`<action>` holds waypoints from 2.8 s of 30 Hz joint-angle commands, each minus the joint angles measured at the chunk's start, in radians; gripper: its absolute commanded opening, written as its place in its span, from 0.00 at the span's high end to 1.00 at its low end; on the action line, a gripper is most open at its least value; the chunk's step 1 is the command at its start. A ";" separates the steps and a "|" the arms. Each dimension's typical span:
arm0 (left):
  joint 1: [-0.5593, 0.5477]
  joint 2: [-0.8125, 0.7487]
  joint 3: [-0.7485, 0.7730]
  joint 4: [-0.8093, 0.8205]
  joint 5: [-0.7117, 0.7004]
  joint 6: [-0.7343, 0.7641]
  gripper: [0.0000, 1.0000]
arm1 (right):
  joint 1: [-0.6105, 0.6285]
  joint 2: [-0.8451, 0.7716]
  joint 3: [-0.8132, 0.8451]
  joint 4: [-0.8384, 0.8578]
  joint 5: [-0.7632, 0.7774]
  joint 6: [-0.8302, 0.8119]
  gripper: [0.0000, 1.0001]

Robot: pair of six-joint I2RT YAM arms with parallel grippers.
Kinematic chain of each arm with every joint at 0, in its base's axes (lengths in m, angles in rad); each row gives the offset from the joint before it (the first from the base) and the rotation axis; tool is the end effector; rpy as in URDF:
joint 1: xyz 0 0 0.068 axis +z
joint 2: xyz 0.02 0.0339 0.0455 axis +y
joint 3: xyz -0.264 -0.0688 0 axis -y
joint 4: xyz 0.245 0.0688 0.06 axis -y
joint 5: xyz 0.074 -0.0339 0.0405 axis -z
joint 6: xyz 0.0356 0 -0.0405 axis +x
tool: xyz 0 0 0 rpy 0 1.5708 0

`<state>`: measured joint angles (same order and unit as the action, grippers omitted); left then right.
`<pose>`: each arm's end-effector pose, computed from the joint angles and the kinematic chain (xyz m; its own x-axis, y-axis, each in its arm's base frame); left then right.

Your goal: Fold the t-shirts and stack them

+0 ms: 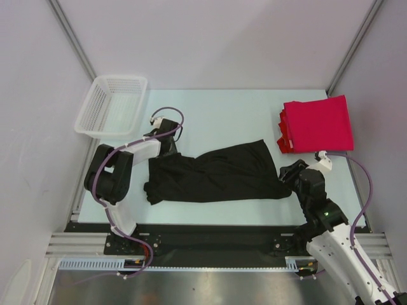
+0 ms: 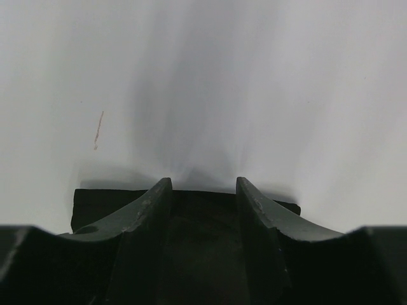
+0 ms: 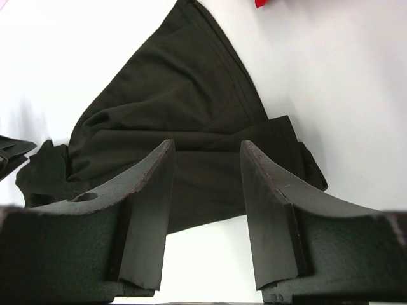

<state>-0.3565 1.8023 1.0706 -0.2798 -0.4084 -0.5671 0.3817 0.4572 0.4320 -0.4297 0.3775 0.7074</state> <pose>0.3419 -0.1122 0.1610 -0.7360 -0.2520 -0.6284 -0.3231 0.9464 -0.0011 0.1216 0.0347 0.2368 -0.3353 0.5164 -0.7880 0.2353 0.8558 0.4607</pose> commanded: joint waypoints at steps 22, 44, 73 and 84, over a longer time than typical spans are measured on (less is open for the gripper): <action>0.010 -0.299 -0.038 -0.062 -0.069 -0.005 1.00 | -0.003 0.103 0.022 -0.026 0.008 0.041 0.42; 0.001 -1.161 -0.428 -0.157 0.311 -0.115 1.00 | -0.003 0.192 -0.087 -0.037 -0.008 0.201 0.44; -0.007 -1.495 -0.021 -0.711 0.646 -0.037 1.00 | -0.003 0.228 -0.065 0.002 -0.040 0.184 0.38; -0.007 -1.522 -0.144 -0.716 0.648 -0.017 1.00 | 0.008 0.316 -0.069 0.114 -0.161 0.104 0.45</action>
<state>-0.3599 0.2874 0.9363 -1.0084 0.2153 -0.6071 0.3847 0.7364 0.3389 -0.3779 0.2344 0.8536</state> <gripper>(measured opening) 0.006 0.553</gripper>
